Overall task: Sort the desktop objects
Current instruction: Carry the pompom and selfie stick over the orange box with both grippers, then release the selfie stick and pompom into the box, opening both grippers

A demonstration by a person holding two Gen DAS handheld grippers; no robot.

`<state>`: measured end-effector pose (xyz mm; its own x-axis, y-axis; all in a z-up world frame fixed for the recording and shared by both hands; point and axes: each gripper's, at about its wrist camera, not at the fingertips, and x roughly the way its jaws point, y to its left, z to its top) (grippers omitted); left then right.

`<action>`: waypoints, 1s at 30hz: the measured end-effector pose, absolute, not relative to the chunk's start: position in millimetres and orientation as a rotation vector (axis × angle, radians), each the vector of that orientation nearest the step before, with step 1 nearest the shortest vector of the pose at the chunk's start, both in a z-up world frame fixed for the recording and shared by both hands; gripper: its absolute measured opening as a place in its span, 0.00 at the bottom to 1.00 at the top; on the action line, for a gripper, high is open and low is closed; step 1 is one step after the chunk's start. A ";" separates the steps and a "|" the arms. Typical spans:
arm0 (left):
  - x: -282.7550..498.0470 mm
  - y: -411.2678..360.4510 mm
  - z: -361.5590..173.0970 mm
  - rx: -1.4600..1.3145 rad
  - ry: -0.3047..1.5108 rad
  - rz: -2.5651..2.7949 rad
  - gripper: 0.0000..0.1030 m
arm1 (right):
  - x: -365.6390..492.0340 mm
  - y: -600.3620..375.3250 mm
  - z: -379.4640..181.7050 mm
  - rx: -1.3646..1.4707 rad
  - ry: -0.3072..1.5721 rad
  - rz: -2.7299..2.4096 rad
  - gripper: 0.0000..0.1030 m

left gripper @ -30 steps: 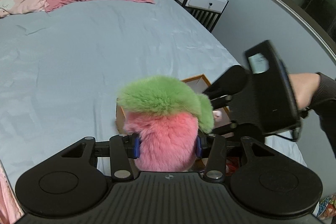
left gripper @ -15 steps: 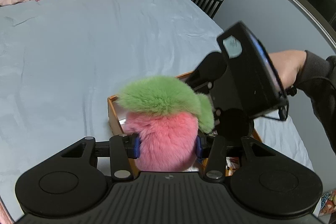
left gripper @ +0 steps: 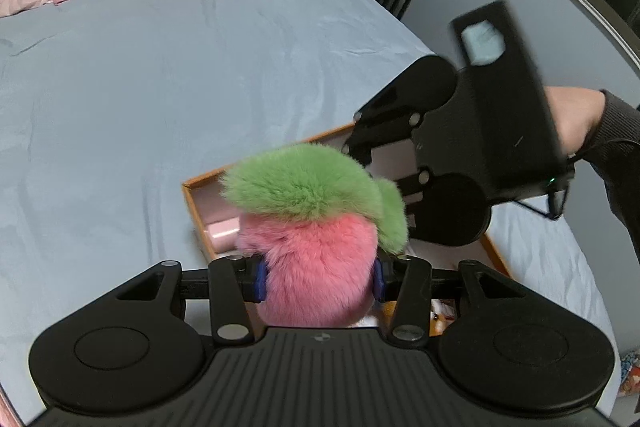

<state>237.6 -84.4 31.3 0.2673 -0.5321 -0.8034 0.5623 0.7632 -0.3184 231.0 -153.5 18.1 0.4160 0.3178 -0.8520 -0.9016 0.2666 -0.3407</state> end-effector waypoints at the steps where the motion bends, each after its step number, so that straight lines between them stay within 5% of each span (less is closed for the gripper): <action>1: 235.1 -86.1 32.0 0.020 1.077 -0.748 0.51 | 226.9 -157.0 24.6 -0.916 0.736 0.906 0.06; 20: 194.3 -140.9 -32.2 0.166 1.301 -0.741 0.52 | 100.2 -190.1 35.7 -0.565 0.593 0.487 0.06; 30: 179.9 -147.5 -33.7 0.216 1.265 -0.803 0.62 | 84.7 -196.2 16.7 -0.434 0.693 0.390 0.11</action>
<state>179.9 -147.5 -33.7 0.0764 -0.4174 -0.9055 0.6423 0.7153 -0.2755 84.7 -196.2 16.7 0.7050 0.1983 -0.6809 -0.4790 0.8411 -0.2511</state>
